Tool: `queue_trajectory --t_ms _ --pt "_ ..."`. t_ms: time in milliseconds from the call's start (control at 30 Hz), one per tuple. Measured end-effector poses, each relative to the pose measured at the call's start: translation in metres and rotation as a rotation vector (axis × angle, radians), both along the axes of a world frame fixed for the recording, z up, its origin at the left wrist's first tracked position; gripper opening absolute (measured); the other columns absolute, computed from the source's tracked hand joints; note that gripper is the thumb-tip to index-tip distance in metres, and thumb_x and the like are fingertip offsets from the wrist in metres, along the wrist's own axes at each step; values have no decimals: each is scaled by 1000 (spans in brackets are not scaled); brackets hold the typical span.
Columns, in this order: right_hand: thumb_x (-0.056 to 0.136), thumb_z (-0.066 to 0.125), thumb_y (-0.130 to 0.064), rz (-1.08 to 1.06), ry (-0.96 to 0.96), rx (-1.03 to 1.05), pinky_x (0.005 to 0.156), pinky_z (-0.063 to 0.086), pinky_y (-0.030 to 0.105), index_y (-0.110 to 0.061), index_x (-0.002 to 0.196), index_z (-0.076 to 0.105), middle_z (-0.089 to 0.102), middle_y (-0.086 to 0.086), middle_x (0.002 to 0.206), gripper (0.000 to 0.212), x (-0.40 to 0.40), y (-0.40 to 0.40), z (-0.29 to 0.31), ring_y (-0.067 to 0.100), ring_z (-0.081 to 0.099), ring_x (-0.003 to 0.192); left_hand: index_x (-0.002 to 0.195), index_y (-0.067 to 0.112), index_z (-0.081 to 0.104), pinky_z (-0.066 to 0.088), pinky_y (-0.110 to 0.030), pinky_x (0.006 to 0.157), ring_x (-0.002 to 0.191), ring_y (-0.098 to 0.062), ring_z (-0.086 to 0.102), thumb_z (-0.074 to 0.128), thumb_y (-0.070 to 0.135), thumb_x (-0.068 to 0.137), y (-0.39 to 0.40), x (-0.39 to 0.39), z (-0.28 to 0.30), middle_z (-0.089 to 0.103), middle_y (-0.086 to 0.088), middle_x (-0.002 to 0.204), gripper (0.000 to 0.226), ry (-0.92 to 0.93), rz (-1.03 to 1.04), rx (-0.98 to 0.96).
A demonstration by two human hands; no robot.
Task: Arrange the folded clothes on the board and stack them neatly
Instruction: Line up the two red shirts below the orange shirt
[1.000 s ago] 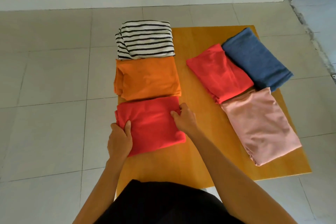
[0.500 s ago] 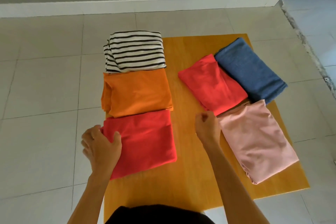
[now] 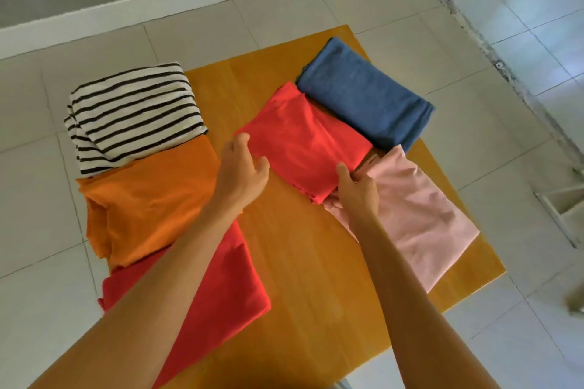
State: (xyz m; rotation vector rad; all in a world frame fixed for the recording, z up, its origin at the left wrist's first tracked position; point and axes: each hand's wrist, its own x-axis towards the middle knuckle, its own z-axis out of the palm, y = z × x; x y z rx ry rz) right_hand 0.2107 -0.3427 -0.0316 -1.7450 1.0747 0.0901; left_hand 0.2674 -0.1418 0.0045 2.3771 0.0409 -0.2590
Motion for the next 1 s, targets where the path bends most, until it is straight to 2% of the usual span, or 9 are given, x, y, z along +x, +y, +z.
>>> queue_trajectory --t_ms 167,300,333,433,500,633,733,833,1000 --pt "81 65 -66 24 39 134 75 63 49 -8 106 63 75 17 78 63 8 6 2 32 74 69 150 6 28 42 -35 103 135 -31 46 58 26 96 -17 70 -14 39 -16 152 65 52 33 58" --pt "69 73 -71 -15 33 258 48 50 28 -16 100 65 71 4 72 63 19 18 9 17 64 51 149 7 30 41 -47 108 135 -34 43 58 47 93 -14 82 -31 41 -15 150 74 169 -42 181" --pt "68 77 -68 -40 1 301 51 53 28 -20 100 64 73 1 79 59 21 22 10 16 69 59 147 7 34 41 -49 108 134 -35 44 59 50 91 -12 80 -34 43 -15 148 75 152 -54 214" --pt "75 85 -38 -149 -113 465 83 62 42 -22 98 63 74 -1 96 36 26 32 20 19 73 89 141 6 42 44 -50 104 128 -35 49 64 54 86 -3 64 -38 49 -15 141 76 181 -29 166" --pt "80 81 -20 -167 -126 524 90 59 50 -19 97 60 71 5 101 27 23 34 32 25 71 95 139 8 44 49 -44 98 124 -31 53 67 53 84 6 47 -38 52 -11 138 75 238 -7 51" --pt "83 76 -10 -108 -176 565 92 58 54 -12 129 50 67 13 122 52 -4 28 79 31 68 108 126 13 57 52 -33 77 104 -21 62 67 49 86 25 5 -22 61 0 122 54 372 177 -278" --pt "87 73 -6 -3 -250 599 88 60 51 -12 128 58 74 12 116 44 -39 27 125 30 73 104 106 13 69 57 -39 77 88 -21 70 62 42 92 34 -40 -7 73 -4 101 33 373 281 -456" --pt "89 72 -6 155 -258 624 79 63 45 -10 122 65 78 10 109 34 -73 36 166 28 75 99 95 13 74 53 -33 69 79 -21 69 66 54 85 40 -94 21 74 -7 89 43 489 364 -723" --pt "87 73 -11 395 -160 721 61 61 36 -9 120 68 78 11 106 33 -120 62 194 27 77 92 95 21 82 59 -42 70 88 -26 76 81 54 66 80 -178 49 78 -9 103 44 876 461 -1171"
